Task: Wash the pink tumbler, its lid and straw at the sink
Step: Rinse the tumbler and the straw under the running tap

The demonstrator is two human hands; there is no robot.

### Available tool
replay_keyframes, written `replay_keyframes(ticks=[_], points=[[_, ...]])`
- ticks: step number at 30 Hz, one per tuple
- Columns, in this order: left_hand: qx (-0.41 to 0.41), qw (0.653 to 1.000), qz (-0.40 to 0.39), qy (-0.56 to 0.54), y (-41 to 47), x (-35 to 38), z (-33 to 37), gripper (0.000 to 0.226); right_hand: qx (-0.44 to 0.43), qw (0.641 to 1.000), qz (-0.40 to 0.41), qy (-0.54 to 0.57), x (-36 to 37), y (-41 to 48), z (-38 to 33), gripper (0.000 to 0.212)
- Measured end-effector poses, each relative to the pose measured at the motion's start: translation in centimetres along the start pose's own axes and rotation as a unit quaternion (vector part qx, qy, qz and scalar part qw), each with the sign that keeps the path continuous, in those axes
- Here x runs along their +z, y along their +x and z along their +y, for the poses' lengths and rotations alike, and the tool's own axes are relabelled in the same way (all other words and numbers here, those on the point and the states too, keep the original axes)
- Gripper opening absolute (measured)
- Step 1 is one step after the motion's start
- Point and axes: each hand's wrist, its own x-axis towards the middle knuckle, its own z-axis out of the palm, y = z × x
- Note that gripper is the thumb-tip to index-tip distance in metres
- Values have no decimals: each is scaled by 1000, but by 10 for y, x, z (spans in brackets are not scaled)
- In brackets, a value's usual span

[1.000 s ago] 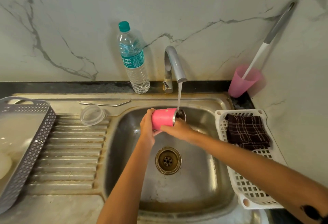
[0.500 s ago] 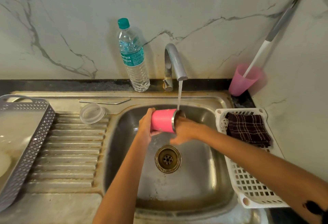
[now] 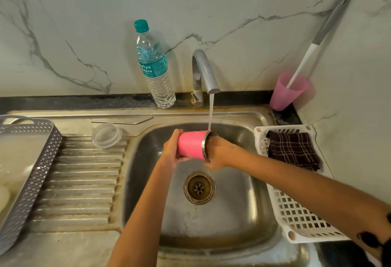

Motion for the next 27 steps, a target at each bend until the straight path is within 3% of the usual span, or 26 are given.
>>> replay_keyframes(ticks=[1,3,6,9,14,18,21,25,27], points=[[10,1000,-1,11,2,3,5,25,18,1000,12,5,3,0,1,36],[12,1000,0,20,5,5,9,28,46,990,66,119,14,3,-2,38],[-29,998,-17,-46,6,5,0,35,62,927,185,320,17,6,-7,28],[-65,984,-26,-162,-2,4,-18,37,87,896,261,348,8,4,1,28],[-81,982,-70,-158,-13,-8,-52,44,118,844,208,481,3,9,14,31],[-49,973,-150,-167,-19,-15,-54,65,166,719,193,647,-6,7,15,17],[-38,976,-176,-125,-23,-3,-40,60,179,666,159,707,-5,12,13,22],[28,989,-126,-72,-24,18,-28,45,159,579,156,784,-4,15,10,11],[49,989,-97,-98,-23,25,-24,38,159,540,158,811,-4,16,10,22]])
